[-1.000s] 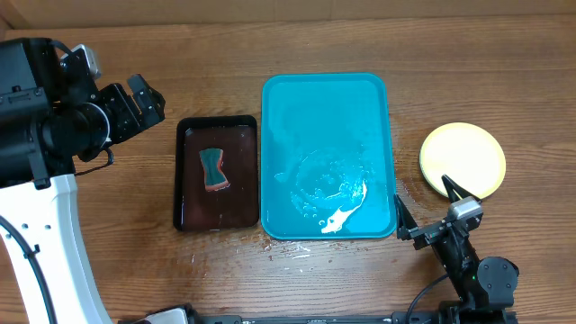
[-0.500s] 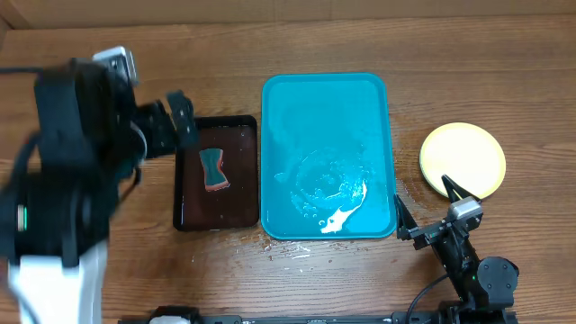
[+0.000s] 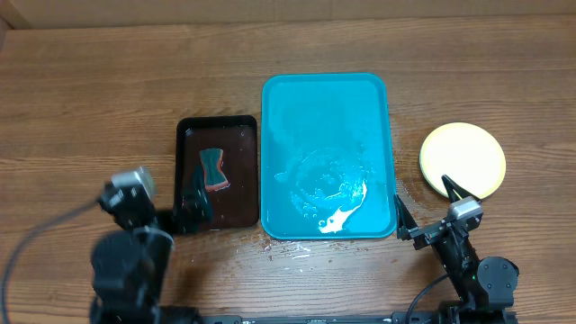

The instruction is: Clean dirty plates on tray and stack at the side

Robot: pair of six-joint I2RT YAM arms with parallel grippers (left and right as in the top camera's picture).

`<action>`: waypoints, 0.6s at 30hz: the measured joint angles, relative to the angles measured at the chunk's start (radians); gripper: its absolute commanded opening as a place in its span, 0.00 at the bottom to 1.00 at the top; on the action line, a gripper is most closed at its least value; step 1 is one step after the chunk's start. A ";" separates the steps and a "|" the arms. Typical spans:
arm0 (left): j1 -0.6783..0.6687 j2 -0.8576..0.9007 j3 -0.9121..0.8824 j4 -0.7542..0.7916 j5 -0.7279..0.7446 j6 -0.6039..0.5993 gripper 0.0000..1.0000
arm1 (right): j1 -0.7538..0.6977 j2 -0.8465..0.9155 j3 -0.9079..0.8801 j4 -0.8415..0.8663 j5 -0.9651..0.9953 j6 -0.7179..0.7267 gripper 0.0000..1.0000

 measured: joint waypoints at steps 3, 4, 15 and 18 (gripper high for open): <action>0.017 -0.174 -0.163 0.066 0.034 0.000 1.00 | 0.000 0.000 0.000 -0.001 0.000 0.000 1.00; 0.024 -0.223 -0.206 0.077 0.044 0.000 1.00 | 0.000 0.000 0.000 -0.002 0.000 0.000 1.00; 0.049 -0.365 -0.499 0.252 0.085 -0.035 1.00 | 0.000 0.000 0.000 -0.003 0.000 0.000 1.00; 0.049 -0.365 -0.567 0.349 0.093 -0.039 1.00 | 0.000 0.000 0.000 -0.003 0.000 0.000 1.00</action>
